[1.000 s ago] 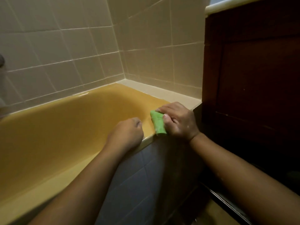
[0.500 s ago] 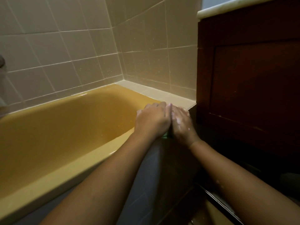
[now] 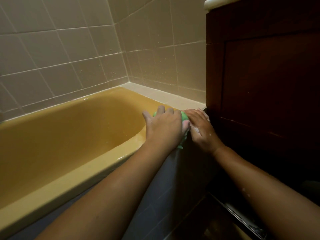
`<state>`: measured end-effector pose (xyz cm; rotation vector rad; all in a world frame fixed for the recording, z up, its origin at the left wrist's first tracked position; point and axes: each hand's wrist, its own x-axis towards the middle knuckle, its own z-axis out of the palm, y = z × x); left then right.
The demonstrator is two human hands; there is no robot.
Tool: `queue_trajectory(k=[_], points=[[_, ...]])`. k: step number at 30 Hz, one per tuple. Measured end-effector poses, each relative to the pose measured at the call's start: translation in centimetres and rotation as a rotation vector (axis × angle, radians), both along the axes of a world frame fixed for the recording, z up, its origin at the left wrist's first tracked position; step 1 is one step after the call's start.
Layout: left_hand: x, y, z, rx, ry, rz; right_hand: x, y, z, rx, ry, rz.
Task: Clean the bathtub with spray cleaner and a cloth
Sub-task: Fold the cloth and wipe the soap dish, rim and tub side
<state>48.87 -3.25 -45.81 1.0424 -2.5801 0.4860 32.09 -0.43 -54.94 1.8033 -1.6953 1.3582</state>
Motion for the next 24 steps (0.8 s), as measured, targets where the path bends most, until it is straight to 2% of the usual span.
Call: queue_trajectory(k=[6,12,18,21,24], points=[[3.3,2.4,-1.2,-0.093,0.025,0.063,0.6,0.2,-0.1,0.046,0.029,-0.031],[0.1,0.8,-0.5,0.004,0.129,0.028,0.1,0.6,0.2,0.103,0.061,-0.018],[6.7,1.6,-2.4,-0.198,0.190,0.112,1.3,0.6,0.5,0.134,0.061,-0.018],[3.3,0.8,-1.2,-0.117,0.222,0.067,1.1,0.5,0.4,0.119,0.099,-0.017],[1.2,0.8,-0.6,0.022,0.141,0.055,0.6,0.8,0.5,0.141,0.132,-0.013]])
